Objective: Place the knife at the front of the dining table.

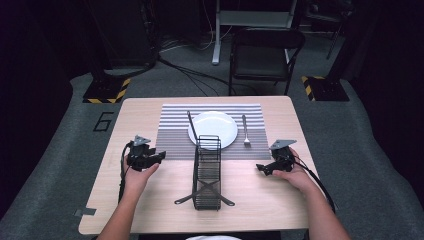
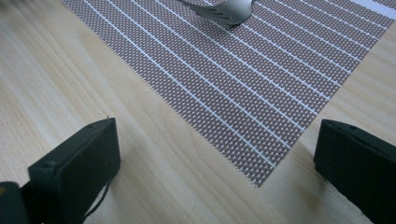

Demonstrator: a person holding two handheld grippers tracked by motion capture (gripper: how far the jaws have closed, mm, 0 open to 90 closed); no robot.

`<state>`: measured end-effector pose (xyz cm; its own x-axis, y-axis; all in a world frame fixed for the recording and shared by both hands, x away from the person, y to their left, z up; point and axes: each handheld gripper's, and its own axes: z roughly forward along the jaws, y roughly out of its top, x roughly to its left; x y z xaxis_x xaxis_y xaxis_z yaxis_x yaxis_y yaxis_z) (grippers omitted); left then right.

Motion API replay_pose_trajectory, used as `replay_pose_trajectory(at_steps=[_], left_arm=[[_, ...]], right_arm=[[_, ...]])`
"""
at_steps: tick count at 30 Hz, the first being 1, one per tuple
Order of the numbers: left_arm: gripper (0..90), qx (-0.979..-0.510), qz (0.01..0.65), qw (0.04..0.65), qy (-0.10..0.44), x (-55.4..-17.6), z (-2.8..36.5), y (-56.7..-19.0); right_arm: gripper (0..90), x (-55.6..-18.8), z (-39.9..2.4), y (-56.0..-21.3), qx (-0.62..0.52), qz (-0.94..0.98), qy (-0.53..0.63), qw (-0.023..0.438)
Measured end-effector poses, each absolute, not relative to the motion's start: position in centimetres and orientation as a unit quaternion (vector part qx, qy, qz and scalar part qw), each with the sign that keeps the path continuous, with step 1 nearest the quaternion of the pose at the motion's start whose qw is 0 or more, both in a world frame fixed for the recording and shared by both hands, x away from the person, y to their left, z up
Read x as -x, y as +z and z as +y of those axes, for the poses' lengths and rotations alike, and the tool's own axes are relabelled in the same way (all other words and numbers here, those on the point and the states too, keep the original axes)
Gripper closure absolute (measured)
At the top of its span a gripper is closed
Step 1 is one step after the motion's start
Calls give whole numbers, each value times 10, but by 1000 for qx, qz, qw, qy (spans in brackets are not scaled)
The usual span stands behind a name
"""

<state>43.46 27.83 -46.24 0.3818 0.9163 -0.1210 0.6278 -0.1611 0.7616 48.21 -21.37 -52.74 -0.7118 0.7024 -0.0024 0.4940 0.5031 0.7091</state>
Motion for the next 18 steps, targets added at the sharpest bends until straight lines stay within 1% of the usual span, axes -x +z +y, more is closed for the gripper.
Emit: replay_pose_trajectory(at_steps=[3, 7, 18], left_arm=[[531, -736, 520, 392, 184, -435, 275, -456], [533, -735, 519, 397, 181, -434, 271, -452], [561, -752, 491, 403, 176, -434, 251, -433]], right_arm=[[0, -482, -214, -527, -350, 855, 355, 147], [0, -482, -214, -527, -350, 855, 354, 147], [0, -482, -214, -527, -351, 854, 355, 147]])
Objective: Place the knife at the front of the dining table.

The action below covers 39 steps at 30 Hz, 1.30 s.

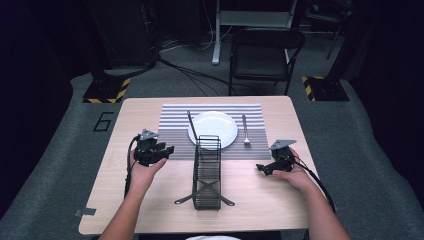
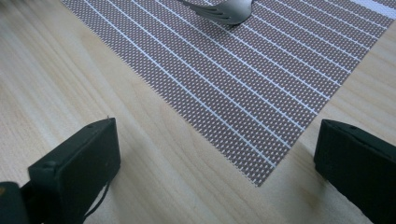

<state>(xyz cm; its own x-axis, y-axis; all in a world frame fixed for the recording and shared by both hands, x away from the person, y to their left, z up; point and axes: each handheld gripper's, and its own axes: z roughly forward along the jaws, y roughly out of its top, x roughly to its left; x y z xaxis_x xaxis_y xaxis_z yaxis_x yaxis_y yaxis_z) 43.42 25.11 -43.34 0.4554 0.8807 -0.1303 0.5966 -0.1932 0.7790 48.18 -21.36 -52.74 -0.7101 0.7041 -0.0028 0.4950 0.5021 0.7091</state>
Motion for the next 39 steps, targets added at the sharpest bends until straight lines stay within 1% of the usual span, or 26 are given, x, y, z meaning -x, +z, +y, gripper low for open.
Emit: replay_pose_trajectory(at_steps=[11, 17, 29, 39], left_arm=[[578, -770, 452, 413, 178, -434, 231, -408], [588, -772, 438, 425, 175, -434, 218, -397], [584, -779, 417, 438, 166, -437, 202, -385], [586, -782, 412, 442, 153, -442, 190, -386]], right_arm=[[0, -482, -214, -527, -350, 855, 354, 148], [0, -482, -214, -527, -350, 854, 354, 147], [0, -482, -214, -527, -351, 854, 355, 148], [0, -482, -214, -527, -351, 854, 355, 147]])
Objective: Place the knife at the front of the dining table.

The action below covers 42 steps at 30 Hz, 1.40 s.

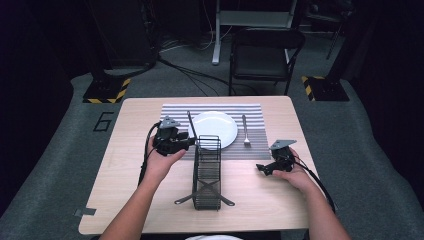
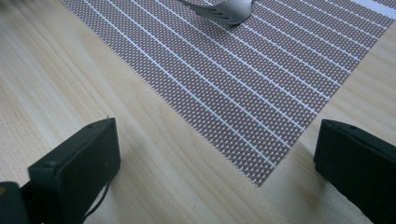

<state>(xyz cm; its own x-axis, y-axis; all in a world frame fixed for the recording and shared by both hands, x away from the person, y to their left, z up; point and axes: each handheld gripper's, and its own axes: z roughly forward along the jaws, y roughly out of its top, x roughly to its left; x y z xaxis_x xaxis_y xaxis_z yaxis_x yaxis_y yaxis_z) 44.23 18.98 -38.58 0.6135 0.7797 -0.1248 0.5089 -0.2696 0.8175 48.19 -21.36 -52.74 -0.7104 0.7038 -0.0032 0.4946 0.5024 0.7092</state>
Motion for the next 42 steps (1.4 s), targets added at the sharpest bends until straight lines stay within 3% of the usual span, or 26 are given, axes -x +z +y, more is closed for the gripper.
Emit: replay_pose_trajectory(at_steps=[17, 28, 42], left_arm=[[636, -782, 407, 450, 142, -456, 172, -393], [784, -785, 406, 441, 157, -458, 168, -395], [808, -798, 382, 440, 154, -452, 162, -389]], right_arm=[[0, -482, -214, -527, -351, 854, 354, 147], [0, -482, -214, -527, -347, 856, 353, 148], [0, -482, -214, -527, -350, 854, 355, 147]])
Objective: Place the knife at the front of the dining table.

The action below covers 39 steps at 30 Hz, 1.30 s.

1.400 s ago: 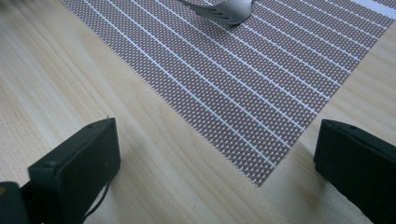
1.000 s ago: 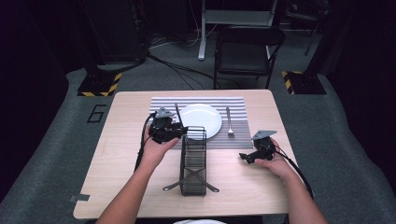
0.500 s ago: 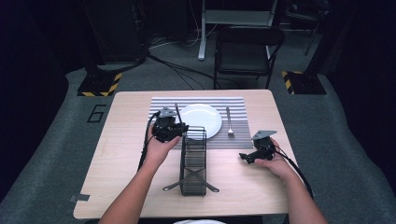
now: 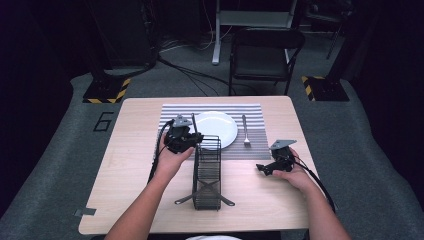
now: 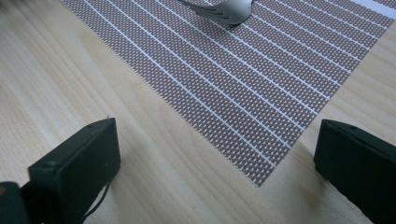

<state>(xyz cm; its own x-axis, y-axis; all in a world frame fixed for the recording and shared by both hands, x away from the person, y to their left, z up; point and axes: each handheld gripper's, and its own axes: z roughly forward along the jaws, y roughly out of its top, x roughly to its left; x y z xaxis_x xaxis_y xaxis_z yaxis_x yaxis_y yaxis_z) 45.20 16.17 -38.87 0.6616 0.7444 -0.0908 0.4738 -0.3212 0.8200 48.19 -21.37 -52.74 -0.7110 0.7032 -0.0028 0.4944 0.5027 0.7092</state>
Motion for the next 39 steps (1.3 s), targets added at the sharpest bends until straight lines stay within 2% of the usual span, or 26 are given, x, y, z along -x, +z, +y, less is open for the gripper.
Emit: replay_pose_trajectory(at_steps=[39], left_arm=[[809, -800, 359, 447, 178, -444, 166, -320]], right_arm=[[0, -482, -214, -527, -351, 854, 355, 147]])
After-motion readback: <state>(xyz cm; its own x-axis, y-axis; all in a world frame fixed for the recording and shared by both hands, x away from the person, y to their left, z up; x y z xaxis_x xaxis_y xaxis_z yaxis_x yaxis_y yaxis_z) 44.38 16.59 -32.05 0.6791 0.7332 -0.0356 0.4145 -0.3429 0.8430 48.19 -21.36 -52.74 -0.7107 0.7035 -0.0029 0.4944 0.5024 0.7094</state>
